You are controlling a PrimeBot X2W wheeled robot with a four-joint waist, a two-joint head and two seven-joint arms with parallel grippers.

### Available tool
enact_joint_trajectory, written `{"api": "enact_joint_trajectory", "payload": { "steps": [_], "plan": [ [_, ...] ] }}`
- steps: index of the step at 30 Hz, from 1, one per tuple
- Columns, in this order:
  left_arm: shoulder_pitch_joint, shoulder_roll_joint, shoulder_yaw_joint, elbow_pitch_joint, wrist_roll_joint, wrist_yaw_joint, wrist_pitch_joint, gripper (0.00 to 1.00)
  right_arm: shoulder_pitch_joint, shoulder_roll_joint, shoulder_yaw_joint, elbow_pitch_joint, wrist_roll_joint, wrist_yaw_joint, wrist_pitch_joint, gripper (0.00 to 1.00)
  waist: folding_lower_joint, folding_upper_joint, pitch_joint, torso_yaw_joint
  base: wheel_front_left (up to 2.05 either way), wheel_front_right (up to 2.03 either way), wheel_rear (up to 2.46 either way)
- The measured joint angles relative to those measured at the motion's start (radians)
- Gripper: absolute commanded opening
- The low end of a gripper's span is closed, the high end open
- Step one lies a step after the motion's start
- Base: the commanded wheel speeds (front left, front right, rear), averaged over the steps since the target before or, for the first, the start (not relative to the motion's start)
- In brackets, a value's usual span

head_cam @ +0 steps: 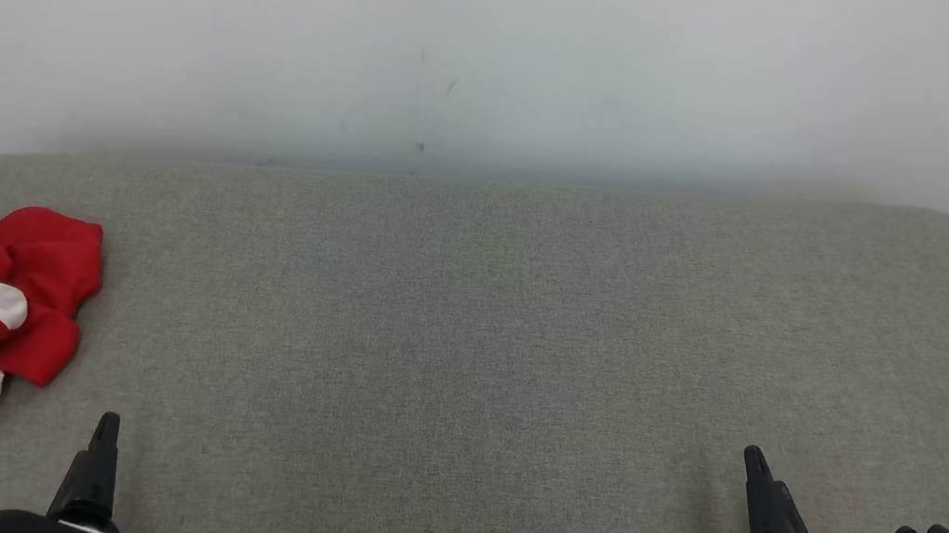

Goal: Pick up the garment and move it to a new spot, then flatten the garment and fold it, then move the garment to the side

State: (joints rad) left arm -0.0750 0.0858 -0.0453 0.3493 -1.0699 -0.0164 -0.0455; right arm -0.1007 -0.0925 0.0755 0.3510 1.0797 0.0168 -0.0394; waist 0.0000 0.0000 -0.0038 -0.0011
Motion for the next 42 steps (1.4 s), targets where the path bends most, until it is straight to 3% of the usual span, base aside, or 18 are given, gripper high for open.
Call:
{"api": "enact_joint_trajectory", "payload": {
  "steps": [22, 42],
  "plan": [
    [-0.017, -0.006, 0.022, 0.027, 0.349, 0.053, -0.071, 1.00, -0.034, -0.031, 0.064, 0.014, -0.277, -0.053, -0.076, 1.00, 0.0000, 0.0000, -0.009, 0.003, 0.00, 0.00, 0.00],
    [-0.036, -0.004, -0.030, 0.026, 0.664, 0.100, -0.130, 1.00, -0.059, -0.055, 0.151, 0.009, -0.555, -0.103, -0.140, 1.00, 0.0000, 0.0000, -0.012, 0.002, 0.00, 0.00, 0.00]
  ]
}}
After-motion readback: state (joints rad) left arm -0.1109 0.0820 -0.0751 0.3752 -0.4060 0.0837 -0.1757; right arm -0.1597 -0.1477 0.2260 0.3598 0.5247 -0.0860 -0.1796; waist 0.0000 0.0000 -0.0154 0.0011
